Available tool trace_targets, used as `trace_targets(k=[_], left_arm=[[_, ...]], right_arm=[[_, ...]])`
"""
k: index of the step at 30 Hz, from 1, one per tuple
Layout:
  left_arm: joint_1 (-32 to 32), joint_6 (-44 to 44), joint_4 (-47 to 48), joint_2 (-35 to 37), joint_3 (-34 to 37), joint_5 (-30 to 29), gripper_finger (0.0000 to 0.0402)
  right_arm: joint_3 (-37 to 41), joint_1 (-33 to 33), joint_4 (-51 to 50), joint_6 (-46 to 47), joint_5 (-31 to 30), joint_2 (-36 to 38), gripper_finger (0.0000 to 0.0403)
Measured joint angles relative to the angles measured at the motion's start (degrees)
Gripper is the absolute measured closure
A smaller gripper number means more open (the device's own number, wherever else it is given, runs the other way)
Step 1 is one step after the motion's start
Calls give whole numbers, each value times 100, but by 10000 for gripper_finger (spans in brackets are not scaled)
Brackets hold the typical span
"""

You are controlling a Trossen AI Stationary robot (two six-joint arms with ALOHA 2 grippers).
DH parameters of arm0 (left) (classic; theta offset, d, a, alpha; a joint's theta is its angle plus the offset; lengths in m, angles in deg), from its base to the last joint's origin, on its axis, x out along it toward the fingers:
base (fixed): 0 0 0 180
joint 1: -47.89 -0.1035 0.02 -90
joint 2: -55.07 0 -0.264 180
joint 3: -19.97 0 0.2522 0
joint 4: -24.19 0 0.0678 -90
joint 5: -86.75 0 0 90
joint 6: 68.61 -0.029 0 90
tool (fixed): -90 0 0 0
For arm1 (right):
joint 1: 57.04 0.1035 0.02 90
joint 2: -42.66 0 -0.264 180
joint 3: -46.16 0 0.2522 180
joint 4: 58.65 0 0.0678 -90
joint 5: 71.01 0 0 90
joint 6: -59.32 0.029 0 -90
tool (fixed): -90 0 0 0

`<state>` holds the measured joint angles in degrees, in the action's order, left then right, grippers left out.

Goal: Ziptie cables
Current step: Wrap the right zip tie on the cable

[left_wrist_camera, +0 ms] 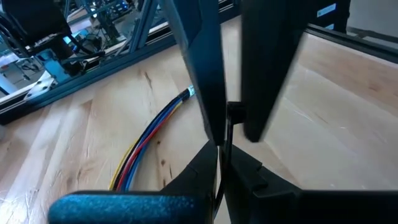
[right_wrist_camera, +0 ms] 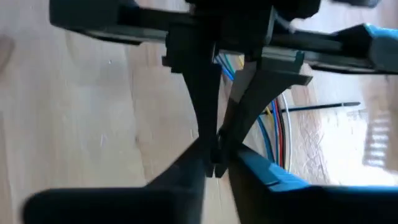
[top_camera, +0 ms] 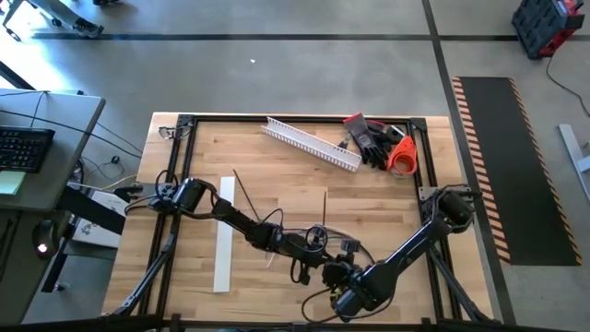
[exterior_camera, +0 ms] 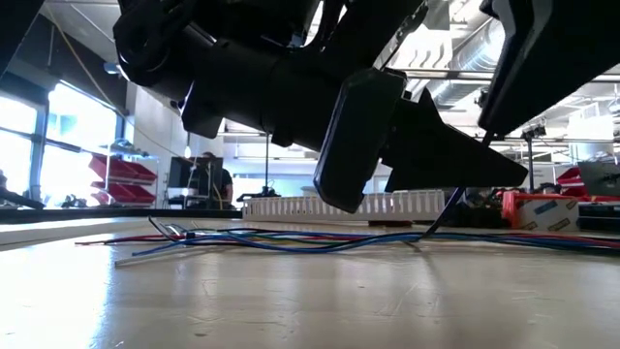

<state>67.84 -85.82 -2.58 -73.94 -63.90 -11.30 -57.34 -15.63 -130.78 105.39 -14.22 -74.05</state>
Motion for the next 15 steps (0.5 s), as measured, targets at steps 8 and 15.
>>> trace_targets(k=[8,15], left_arm=[[61,-59,41,19,4,-527,396],[81,-107,33,103,4,-639,358]], right_arm=[[-88,-116,-835,615,561,0,399],[-255,-325,-872,741,1004,2,401]])
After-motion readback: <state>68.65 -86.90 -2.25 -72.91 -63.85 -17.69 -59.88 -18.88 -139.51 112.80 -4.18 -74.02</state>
